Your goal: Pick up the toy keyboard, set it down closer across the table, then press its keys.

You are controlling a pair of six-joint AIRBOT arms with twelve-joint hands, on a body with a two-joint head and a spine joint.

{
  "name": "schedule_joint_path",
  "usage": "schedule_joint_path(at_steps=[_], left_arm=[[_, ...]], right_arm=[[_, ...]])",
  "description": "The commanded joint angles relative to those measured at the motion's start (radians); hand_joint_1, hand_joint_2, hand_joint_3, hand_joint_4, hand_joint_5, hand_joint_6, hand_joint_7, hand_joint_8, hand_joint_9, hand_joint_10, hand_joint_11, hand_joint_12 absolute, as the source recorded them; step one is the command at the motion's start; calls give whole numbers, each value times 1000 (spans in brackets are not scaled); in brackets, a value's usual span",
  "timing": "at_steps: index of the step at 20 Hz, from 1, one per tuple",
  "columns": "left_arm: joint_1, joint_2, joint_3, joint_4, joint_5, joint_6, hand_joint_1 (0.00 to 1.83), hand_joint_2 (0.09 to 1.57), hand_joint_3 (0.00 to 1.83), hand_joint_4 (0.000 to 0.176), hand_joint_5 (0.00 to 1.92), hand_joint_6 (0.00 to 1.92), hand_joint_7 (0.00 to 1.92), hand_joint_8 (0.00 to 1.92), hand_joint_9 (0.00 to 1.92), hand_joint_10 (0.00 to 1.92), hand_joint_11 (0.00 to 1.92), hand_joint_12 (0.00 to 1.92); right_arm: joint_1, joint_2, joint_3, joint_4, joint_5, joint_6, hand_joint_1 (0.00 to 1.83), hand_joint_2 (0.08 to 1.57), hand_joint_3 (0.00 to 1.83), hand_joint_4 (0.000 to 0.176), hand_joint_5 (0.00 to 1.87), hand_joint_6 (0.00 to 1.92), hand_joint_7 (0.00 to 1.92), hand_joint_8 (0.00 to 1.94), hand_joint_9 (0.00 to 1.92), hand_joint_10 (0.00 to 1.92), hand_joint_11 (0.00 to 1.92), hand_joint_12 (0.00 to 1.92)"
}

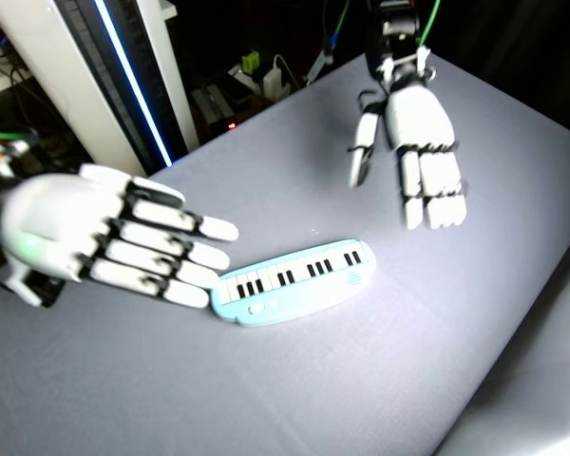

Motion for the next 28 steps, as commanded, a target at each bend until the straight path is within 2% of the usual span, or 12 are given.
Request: schedule_joint_path(at_steps=[1,2,6,9,10,14,16,19,20,23,25,28], left_arm=[[1,12,-8,-22,-203,2,679,1302,10,0,59,5,0,0,0,0,0,0],[25,25,-22,-45,-237,4,700,1288,3,13,68,10,0,0,0,0,0,0],[78,42,-46,-114,-317,8,756,1308,7,11,69,4,0,0,0,0,0,0],[96,47,-55,-134,-352,7,773,1325,6,11,63,0,0,0,0,0,0,0],[99,49,-59,-140,-368,7,769,1320,3,14,64,1,0,0,0,0,0,0],[101,56,-68,-137,-390,6,706,1319,2,43,58,0,0,0,0,0,0,0],[106,57,-68,-139,-397,1,719,1315,0,57,66,3,0,0,0,0,0,0],[110,58,-70,-141,-403,-4,714,1312,0,58,67,1,0,0,0,0,0,0],[112,59,-70,-144,-408,-4,712,1316,1,50,65,0,0,0,0,0,0,0],[122,61,-73,-161,-426,-5,755,1319,1,41,57,1,0,0,0,0,0,0],[132,64,-76,-166,-433,-6,717,1320,1,12,60,1,0,0,0,0,0,0],[132,64,-78,-166,-435,-6,703,1319,1,21,57,0,0,0,0,0,0,0]], right_arm=[[25,-14,12,-20,49,-8,140,1413,9,20,24,7,0,0,0,0,0,0],[52,-41,31,-21,-4,-25,136,1411,7,0,45,15,0,0,0,0,0,0],[127,-130,99,-20,-172,-91,169,1405,2,5,75,19,0,0,0,0,0,0],[155,-171,123,-5,-266,-166,54,1388,0,32,130,27,0,0,0,0,0,0],[157,-178,126,3,-285,-183,24,1371,0,0,241,31,0,0,0,0,0,0],[157,-187,134,22,-305,-206,0,1368,1,0,577,59,62,2,0,0,0,0],[157,-186,131,22,-296,-206,0,1366,0,0,507,15,36,0,0,0,0,0],[157,-164,97,22,-233,-206,0,1387,7,5,28,0,0,0,0,0,0,0],[157,-135,83,22,-211,-206,17,1389,6,21,5,0,0,0,0,0,0,0],[146,-101,49,22,-174,-206,0,1411,12,5,0,0,0,0,0,0,0,0],[115,-95,42,30,-185,-206,4,1409,5,0,111,36,0,0,0,0,0,0],[95,-95,49,38,-214,-206,0,1409,0,0,221,29,0,0,0,0,0,0]])
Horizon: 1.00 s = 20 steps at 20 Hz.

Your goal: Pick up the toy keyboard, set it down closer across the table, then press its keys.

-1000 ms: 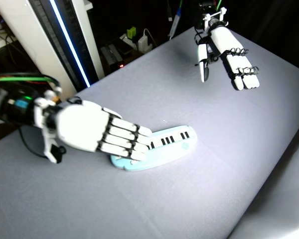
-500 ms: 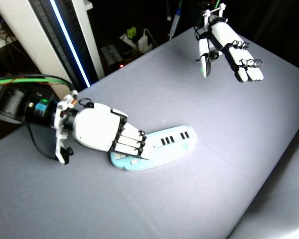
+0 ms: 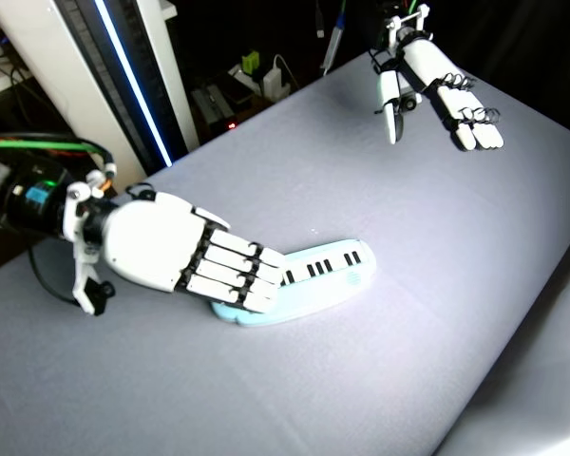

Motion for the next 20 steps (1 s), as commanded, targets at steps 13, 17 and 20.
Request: schedule_joint_path(at_steps=[13,17,20], left_arm=[[12,21,-22,10,-188,-11,725,1335,4,23,25,0,0,0,0,0,0,0],[37,35,-46,2,-257,-11,730,1339,2,30,0,0,0,0,0,0,0,0],[49,56,-67,-4,-324,-6,428,1347,7,115,0,0,0,0,0,0,0,0]], right_arm=[[-24,97,-77,11,286,0,88,1418,9,1,0,0,0,0,0,0,0,0],[-114,182,-138,11,500,92,0,1413,1,39,0,0,0,0,0,0,0,0],[-205,234,-170,37,680,164,10,1405,0,76,0,0,0,0,0,0,0,0]])
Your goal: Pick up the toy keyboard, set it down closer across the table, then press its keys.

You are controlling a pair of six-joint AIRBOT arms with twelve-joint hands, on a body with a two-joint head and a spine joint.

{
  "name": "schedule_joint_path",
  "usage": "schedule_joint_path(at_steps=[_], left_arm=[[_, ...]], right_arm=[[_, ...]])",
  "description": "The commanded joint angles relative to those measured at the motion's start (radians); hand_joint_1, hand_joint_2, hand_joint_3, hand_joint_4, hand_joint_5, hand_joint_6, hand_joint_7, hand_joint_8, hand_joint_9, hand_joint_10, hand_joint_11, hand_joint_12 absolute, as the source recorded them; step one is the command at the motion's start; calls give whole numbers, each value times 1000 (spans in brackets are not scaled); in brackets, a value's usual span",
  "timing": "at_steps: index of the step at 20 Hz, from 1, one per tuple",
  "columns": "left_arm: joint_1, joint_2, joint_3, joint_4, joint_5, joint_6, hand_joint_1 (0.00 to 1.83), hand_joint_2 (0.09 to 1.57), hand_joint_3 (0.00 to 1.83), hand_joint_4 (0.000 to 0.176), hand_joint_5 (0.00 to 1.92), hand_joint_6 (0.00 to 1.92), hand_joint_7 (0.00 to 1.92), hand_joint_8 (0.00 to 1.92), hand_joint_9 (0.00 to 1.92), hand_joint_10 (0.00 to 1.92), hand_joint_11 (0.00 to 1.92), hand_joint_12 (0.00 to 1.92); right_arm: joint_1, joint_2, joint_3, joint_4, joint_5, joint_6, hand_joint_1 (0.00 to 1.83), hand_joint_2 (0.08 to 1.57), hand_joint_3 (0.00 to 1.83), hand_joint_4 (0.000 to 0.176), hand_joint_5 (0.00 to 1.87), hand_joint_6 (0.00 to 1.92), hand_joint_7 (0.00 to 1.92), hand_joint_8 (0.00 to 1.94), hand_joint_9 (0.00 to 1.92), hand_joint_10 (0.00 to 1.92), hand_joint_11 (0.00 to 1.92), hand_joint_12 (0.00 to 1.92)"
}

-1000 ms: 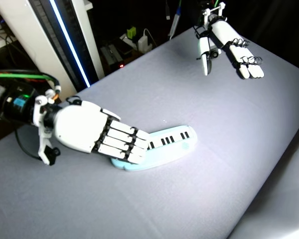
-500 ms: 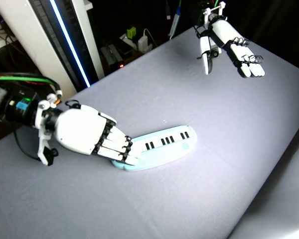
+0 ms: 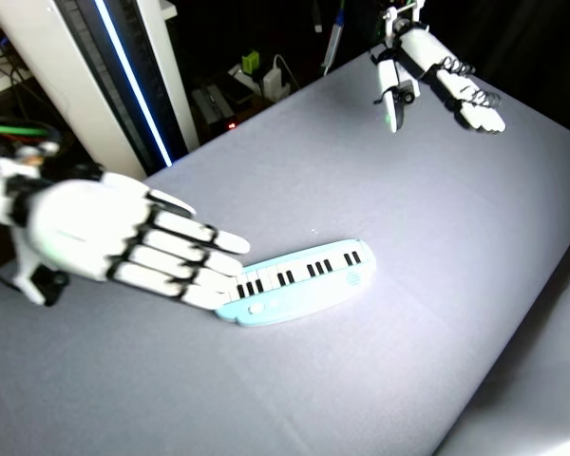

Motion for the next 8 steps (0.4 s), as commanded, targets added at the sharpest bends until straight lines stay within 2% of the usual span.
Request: schedule_joint_path(at_steps=[1,2,3,4,5,6,7,8], left_arm=[[-2,16,-7,2,-176,8,446,1392,14,124,0,0,0,0,0,0,0,0],[1,23,-16,2,-196,16,446,1392,14,124,0,0,0,0,0,0,0,0],[6,33,-30,2,-231,23,240,1395,14,108,0,0,0,0,0,0,0,0],[8,36,-34,2,-258,23,240,1395,14,108,0,0,0,0,0,0,0,0],[9,41,-41,2,-282,23,116,1393,10,133,0,0,0,0,0,0,0,0],[9,47,-46,5,-298,25,116,1393,10,133,0,0,0,0,0,0,0,0],[15,60,-58,10,-326,30,104,1378,2,111,0,0,0,0,0,0,0,0],[22,70,-70,13,-353,38,104,1378,2,111,0,0,0,0,0,0,0,0]], right_arm=[[-24,14,-4,10,235,31,0,1436,12,105,0,0,0,0,0,0,0,0],[-51,20,-7,18,273,49,0,1436,12,105,0,0,0,0,0,0,0,0],[-95,34,-13,28,343,74,0,1467,18,91,0,0,0,0,0,0,0,0],[-110,42,-20,30,378,78,0,1467,18,91,0,0,0,0,0,0,0,0],[-121,54,-31,31,415,78,82,1470,6,71,0,0,0,0,0,0,0,0],[-124,58,-34,30,431,78,82,1470,6,71,0,0,0,0,0,0,0,0],[-124,60,-35,27,459,79,178,1445,0,55,0,0,0,0,0,0,0,0],[-124,62,-36,24,481,81,178,1445,0,55,0,0,0,0,0,0,0,0]])
